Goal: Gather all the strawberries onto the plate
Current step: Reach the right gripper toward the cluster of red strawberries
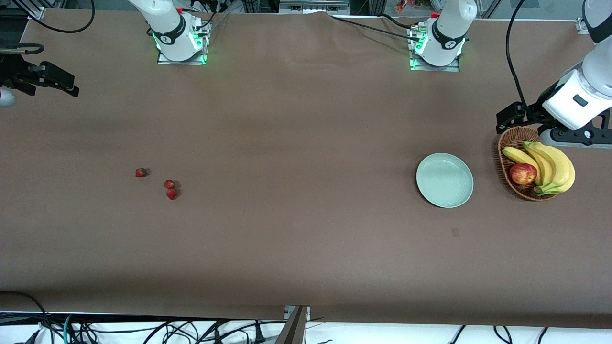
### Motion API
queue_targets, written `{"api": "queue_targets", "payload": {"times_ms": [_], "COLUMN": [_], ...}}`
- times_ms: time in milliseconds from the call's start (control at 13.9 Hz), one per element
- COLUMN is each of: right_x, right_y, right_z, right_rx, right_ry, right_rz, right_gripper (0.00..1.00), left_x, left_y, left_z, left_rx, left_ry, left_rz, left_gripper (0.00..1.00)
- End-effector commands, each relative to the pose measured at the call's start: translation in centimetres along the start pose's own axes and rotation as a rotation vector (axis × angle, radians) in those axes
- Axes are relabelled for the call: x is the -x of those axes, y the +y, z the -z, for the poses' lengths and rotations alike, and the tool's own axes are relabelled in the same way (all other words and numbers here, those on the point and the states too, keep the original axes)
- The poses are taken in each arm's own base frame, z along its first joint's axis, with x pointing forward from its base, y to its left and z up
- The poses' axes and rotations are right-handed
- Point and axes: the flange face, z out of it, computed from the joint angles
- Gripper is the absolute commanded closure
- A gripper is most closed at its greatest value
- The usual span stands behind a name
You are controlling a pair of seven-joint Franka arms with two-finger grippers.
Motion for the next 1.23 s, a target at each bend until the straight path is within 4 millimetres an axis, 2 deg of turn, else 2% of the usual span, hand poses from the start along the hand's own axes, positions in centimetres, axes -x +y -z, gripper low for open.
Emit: {"api": "queue_targets", "payload": {"times_ms": [0, 216, 361, 433, 505, 649, 937, 1154], "right_x": [0.0, -0.9, -2.7, -4.2, -6.0, -9.1, -14.5, -17.2], "right_y": [0.0, -0.4, -0.4, -0.4, -0.7, -3.5, -4.2, -5.2], "right_z": [0.7, -0.2, -1.9, -3.5, -5.7, -10.2, -20.1, -27.1], "right_rx": [0.013, 0.014, 0.013, 0.013, 0.009, 0.016, 0.005, 0.005], "right_ry": [-0.004, -0.009, -0.013, -0.018, -0.033, -0.057, -0.095, -0.099], "right_rz": [0.001, 0.003, -0.003, 0.0, 0.007, 0.046, 0.05, 0.06], "right_gripper": [0.0, 0.0, 0.0, 0.0, 0.0, 0.0, 0.0, 0.0], "left_x": [0.5, 0.5, 0.5, 0.5, 0.5, 0.5, 0.5, 0.5], "left_y": [0.3, 0.3, 0.4, 0.4, 0.4, 0.4, 0.4, 0.4], "left_z": [0.7, 0.7, 0.7, 0.7, 0.7, 0.7, 0.7, 0.7], "left_rx": [0.003, 0.003, 0.005, 0.005, 0.005, 0.005, 0.008, 0.008], "left_ry": [0.002, 0.001, 0.0, 0.0, 0.0, 0.0, 0.0, 0.0], "left_rz": [0.009, 0.008, 0.008, 0.008, 0.008, 0.009, 0.009, 0.009], "left_gripper": [0.0, 0.0, 0.0, 0.0, 0.0, 0.0, 0.0, 0.0]}}
